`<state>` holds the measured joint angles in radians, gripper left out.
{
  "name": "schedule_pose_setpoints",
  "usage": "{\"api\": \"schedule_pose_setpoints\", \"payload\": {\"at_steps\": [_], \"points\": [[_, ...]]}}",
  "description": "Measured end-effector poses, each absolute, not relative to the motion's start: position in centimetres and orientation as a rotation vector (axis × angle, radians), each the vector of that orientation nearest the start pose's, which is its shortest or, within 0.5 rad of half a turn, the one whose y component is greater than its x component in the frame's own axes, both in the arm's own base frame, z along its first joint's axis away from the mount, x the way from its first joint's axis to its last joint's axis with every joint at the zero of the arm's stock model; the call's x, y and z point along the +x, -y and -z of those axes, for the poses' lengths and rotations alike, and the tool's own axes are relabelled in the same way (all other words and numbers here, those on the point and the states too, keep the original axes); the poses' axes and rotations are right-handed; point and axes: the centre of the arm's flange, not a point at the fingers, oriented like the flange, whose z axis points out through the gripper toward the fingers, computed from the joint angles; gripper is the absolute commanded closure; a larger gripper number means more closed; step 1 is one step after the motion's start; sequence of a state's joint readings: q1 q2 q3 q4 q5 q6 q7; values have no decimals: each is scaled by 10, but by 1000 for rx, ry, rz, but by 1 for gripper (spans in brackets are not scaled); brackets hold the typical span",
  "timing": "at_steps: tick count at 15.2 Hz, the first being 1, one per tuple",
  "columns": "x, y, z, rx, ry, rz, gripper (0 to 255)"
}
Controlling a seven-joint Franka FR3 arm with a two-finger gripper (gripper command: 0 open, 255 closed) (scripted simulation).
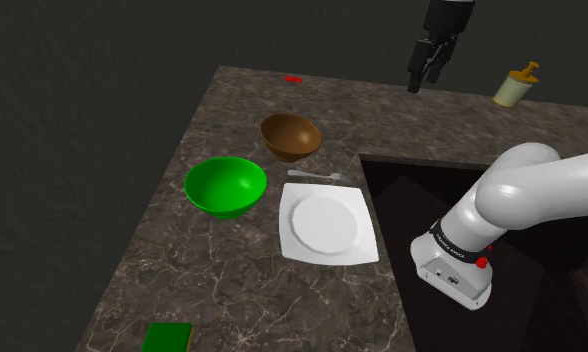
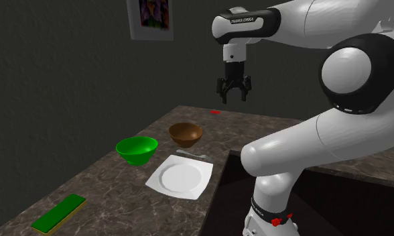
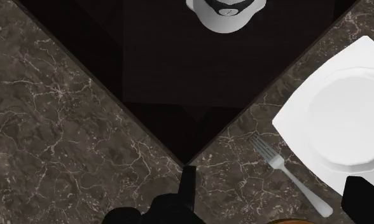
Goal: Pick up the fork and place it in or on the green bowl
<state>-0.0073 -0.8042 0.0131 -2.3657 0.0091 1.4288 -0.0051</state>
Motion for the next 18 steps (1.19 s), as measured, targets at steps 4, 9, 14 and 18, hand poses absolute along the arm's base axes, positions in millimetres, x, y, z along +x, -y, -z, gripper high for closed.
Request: {"api": "schedule_pose_setpoints", "payload": {"at_steps": [4, 9, 14, 18], "points": [[299, -7, -555, -3116, 80, -220, 0], [328, -20, -500, -3067, 238, -242, 0], [354, -37, -442, -3008, 395, -263, 0], [374, -57, -397, -2955, 518, -277, 0]]}}
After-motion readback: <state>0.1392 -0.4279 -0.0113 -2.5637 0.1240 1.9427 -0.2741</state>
